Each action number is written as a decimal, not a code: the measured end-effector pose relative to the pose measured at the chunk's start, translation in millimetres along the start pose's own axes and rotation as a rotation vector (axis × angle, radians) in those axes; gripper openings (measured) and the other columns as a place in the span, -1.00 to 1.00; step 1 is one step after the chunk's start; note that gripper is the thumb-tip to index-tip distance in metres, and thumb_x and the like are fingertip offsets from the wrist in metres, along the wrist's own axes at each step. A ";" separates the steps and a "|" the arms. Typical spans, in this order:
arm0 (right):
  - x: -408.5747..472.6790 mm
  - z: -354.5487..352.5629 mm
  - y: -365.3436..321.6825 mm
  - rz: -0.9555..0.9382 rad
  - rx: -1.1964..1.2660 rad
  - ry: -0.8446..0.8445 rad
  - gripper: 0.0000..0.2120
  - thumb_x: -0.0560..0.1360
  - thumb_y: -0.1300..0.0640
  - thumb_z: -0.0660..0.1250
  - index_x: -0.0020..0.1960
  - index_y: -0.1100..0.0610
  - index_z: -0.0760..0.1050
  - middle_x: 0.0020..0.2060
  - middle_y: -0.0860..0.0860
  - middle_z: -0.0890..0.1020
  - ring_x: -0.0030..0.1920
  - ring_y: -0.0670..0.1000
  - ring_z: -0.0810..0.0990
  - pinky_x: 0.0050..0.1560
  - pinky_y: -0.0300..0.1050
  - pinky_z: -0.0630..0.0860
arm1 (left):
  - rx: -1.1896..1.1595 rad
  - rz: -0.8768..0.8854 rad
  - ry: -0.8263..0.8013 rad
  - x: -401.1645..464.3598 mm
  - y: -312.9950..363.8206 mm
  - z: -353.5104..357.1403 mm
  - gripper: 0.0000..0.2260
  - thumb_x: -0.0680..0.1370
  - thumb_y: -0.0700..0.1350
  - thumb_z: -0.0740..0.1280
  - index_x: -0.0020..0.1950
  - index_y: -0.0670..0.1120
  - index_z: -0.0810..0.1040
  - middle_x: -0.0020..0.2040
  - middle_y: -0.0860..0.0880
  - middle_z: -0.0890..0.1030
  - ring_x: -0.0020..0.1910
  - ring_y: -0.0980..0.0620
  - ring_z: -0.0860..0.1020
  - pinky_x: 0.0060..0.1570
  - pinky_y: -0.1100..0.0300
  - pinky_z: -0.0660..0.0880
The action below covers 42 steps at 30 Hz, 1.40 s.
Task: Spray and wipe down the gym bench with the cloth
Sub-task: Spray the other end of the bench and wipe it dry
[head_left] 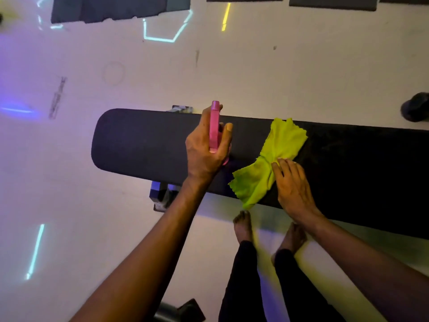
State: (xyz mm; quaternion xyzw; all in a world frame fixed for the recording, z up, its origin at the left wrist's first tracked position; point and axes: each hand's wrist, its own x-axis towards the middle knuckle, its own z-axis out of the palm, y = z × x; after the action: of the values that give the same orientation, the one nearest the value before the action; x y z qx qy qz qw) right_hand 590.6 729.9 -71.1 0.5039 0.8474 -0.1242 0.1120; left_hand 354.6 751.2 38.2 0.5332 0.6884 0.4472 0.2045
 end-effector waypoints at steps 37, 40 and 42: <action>-55.8 -66.8 118.9 0.308 0.891 -0.083 -0.84 0.53 0.05 0.50 -0.06 0.16 0.66 -0.23 0.19 0.70 -0.18 0.15 0.65 -0.07 0.10 0.56 | 0.441 0.008 -0.601 -107.0 28.2 168.0 -0.51 0.49 -0.06 0.47 0.39 -0.08 0.47 0.20 -0.15 0.52 0.12 -0.20 0.49 0.07 -0.12 0.48; -79.8 -73.1 153.0 0.295 0.905 -0.136 -0.79 0.46 0.16 0.56 0.07 0.14 0.65 -0.10 0.12 0.74 -0.03 0.18 0.71 0.10 0.15 0.62 | 0.421 0.113 -0.689 -95.0 44.6 192.3 -0.55 0.50 -0.08 0.47 0.37 -0.08 0.51 0.22 -0.14 0.53 0.13 -0.18 0.48 0.09 -0.11 0.48; -95.5 -76.3 174.2 0.299 0.851 -0.149 -0.71 0.44 0.17 0.57 0.13 0.06 0.65 -0.07 0.06 0.73 -0.01 0.14 0.70 0.13 0.13 0.62 | 0.403 0.178 -0.759 -85.5 58.1 210.5 -0.56 0.52 -0.11 0.45 0.40 -0.06 0.51 0.30 -0.13 0.53 0.21 -0.17 0.48 0.16 -0.07 0.48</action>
State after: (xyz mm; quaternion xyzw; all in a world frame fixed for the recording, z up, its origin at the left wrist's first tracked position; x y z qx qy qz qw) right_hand 783.9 756.0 14.0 0.6116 0.6285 -0.4797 -0.0274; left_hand 576.1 758.3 -38.8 0.7462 0.5893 0.0924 0.2957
